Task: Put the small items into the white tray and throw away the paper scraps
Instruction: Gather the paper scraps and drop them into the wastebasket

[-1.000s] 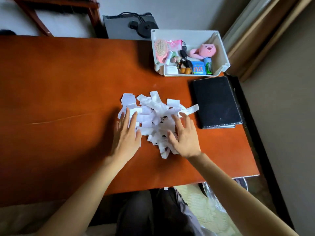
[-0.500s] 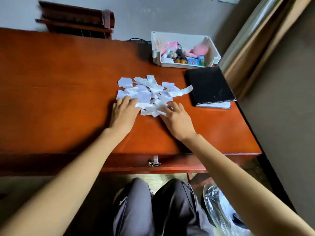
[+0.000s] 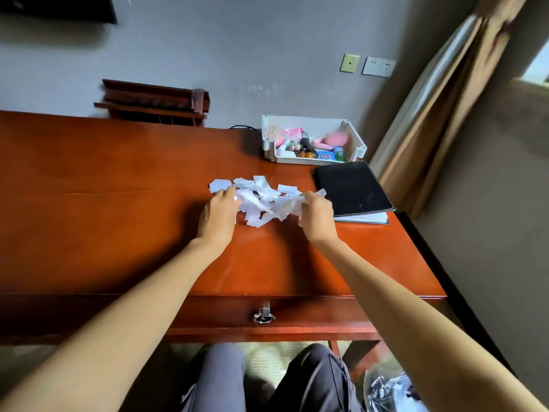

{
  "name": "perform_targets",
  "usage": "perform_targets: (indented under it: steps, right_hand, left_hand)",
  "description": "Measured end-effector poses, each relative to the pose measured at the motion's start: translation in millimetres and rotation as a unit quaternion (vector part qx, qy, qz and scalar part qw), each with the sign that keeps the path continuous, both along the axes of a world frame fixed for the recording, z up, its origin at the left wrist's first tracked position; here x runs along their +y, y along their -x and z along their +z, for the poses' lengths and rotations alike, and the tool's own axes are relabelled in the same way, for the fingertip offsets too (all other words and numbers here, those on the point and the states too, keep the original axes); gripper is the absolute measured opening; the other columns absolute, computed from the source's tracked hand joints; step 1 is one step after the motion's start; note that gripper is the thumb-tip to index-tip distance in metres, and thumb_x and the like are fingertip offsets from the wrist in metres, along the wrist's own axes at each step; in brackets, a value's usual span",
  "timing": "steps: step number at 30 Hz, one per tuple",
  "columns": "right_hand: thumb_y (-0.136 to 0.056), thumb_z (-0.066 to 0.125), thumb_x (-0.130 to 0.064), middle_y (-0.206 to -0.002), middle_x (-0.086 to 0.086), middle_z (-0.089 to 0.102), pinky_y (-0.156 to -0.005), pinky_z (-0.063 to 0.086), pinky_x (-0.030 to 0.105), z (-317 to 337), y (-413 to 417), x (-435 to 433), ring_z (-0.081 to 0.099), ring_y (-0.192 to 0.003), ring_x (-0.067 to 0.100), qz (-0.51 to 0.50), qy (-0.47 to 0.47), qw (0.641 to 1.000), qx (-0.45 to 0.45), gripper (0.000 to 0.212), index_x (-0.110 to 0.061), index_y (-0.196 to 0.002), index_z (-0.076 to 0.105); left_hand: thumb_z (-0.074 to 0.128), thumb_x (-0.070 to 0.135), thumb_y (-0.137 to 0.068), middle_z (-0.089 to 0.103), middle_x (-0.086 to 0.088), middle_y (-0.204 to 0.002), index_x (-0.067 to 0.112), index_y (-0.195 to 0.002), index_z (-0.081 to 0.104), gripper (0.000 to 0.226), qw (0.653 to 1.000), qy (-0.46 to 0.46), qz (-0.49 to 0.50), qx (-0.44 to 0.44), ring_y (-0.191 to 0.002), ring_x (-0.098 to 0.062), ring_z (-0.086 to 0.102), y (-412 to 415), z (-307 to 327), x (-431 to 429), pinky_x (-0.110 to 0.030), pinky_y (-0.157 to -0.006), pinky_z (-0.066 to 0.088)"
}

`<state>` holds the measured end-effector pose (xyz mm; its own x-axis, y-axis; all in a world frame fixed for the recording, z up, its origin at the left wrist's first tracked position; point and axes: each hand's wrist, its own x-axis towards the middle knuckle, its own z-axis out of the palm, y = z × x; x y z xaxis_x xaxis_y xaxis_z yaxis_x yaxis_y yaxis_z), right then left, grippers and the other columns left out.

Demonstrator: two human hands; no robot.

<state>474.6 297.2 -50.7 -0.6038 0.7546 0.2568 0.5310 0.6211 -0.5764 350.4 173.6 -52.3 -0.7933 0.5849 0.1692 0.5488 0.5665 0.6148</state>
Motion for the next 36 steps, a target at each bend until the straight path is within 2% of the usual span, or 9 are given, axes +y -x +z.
perform_targets:
  steps: [5,8,12,15,19,23,27,30,36]
  right_hand:
    - [-0.085,0.046,0.006,-0.101,0.025,0.065,-0.077,0.047,0.037,24,3,14,0.061,-0.098,0.035,-0.084,0.092,0.989,0.080,0.025,0.011,-0.105,0.060]
    - [-0.087,0.047,0.003,-0.098,0.020,0.065,-0.070,0.044,0.030,30,5,24,0.060,-0.090,0.028,-0.112,0.154,0.973,0.134,0.024,0.005,-0.106,0.062]
    - [-0.090,0.040,0.008,-0.116,0.019,0.063,-0.086,0.051,0.035,30,-3,32,0.061,-0.107,0.031,-0.128,0.199,0.957,0.168,0.035,-0.001,-0.119,0.058]
    - [-0.088,0.035,0.012,-0.116,0.019,0.062,-0.073,0.048,0.029,32,-21,36,0.056,-0.096,0.024,-0.126,0.219,0.946,0.202,0.041,0.000,-0.120,0.058]
    - [-0.080,0.036,0.015,-0.087,0.011,0.061,-0.068,0.041,0.024,37,-66,46,0.052,-0.081,0.018,-0.130,0.218,0.928,0.272,0.038,0.000,-0.101,0.064]
    - [-0.072,0.042,0.012,-0.063,-0.005,0.056,-0.060,0.040,0.023,33,-134,60,0.052,-0.068,0.015,-0.177,0.203,0.910,0.314,0.037,-0.018,-0.075,0.062]
    - [-0.071,0.040,0.012,-0.066,0.000,0.060,-0.063,0.043,0.028,18,-213,70,0.053,-0.068,0.017,-0.253,0.198,0.884,0.340,0.040,-0.022,-0.069,0.062]
    - [-0.073,0.033,0.013,-0.081,0.009,0.063,-0.064,0.044,0.026,-3,-270,74,0.055,-0.074,0.021,-0.305,0.188,0.873,0.330,0.042,-0.009,-0.086,0.066]
    - [-0.076,0.034,0.013,-0.097,0.014,0.067,-0.060,0.044,0.025,-82,-358,88,0.056,-0.077,0.019,-0.403,0.197,0.856,0.257,0.042,-0.003,-0.099,0.066]
  left_hand:
    - [0.039,0.008,-0.097,0.055,-0.001,-0.082,-0.001,-0.114,0.058,0.027,0.983,-0.160,-0.002,-0.091,-0.060,-0.011,0.046,-3,19,11,-0.007,-0.040,0.039]
    - [0.035,0.004,-0.094,0.056,-0.008,-0.086,0.008,-0.100,0.065,0.031,0.982,-0.183,0.015,-0.043,-0.074,-0.022,0.047,-3,24,16,-0.018,-0.044,0.043]
    - [0.037,0.002,-0.094,0.063,-0.018,-0.091,-0.001,-0.099,0.064,0.028,0.979,-0.199,0.022,-0.040,-0.074,-0.022,0.051,-16,37,23,-0.011,-0.037,0.036]
    - [0.040,0.005,-0.095,0.066,-0.018,-0.103,0.000,-0.106,0.062,0.025,0.977,-0.207,0.000,-0.058,-0.067,-0.018,0.053,-37,46,32,-0.014,-0.039,0.038]
    - [0.043,0.005,-0.095,0.061,-0.013,-0.100,0.002,-0.111,0.061,0.025,0.966,-0.230,-0.051,-0.108,-0.064,-0.015,0.049,-86,56,54,-0.011,-0.035,0.039]
    - [0.043,0.008,-0.095,0.058,-0.008,-0.090,0.008,-0.104,0.061,0.021,0.951,-0.239,-0.128,-0.151,-0.047,-0.009,0.051,-152,55,87,-0.006,-0.029,0.033]
    - [0.041,0.010,-0.094,0.053,-0.001,-0.066,0.017,-0.085,0.056,0.018,0.936,-0.226,-0.199,-0.182,-0.033,0.002,0.052,-228,40,117,-0.013,-0.033,0.036]
    - [0.040,0.007,-0.091,0.060,-0.021,-0.073,0.004,-0.081,0.060,0.023,0.918,-0.194,-0.252,-0.237,-0.024,-0.004,0.042,-283,15,139,-0.018,-0.035,0.031]
    - [0.039,0.004,-0.092,0.060,-0.014,-0.072,0.013,-0.084,0.059,0.023,0.897,-0.085,-0.299,-0.314,-0.022,-0.003,0.045,-368,-53,173,-0.012,-0.028,0.031]
